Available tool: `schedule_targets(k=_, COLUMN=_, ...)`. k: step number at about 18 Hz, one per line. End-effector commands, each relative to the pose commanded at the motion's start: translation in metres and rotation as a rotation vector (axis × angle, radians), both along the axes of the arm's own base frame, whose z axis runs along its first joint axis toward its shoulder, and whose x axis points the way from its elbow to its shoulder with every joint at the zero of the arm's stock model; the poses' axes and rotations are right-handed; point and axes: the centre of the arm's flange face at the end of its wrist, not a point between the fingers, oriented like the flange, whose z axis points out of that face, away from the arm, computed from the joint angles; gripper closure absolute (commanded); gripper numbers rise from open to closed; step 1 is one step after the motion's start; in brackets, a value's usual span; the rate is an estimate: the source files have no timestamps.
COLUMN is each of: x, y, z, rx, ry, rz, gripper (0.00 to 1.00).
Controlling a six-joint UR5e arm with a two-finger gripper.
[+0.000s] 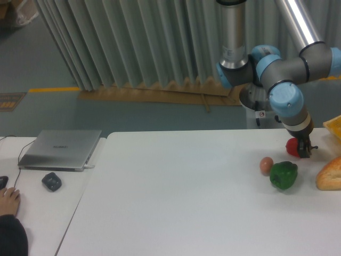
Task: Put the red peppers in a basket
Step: 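Close the gripper around the red bell pepper, then lift the red pepper up off the table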
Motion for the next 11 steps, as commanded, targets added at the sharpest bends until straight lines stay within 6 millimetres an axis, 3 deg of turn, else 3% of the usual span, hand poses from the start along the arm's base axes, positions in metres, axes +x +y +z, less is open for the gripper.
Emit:
schedule_targets(k=5, x=0.001, y=0.003, z=0.0, rx=0.029, ry=0.011, rz=0.037, gripper=0.0)
schedule_targets(k=9, x=0.017, y=-0.002, z=-0.022, rx=0.011, ry=0.043, rz=0.009, gripper=0.0)
schedule_targets(k=11, x=0.016, y=-0.003, z=-0.022, rx=0.009, ry=0.046, rz=0.009, gripper=0.0)
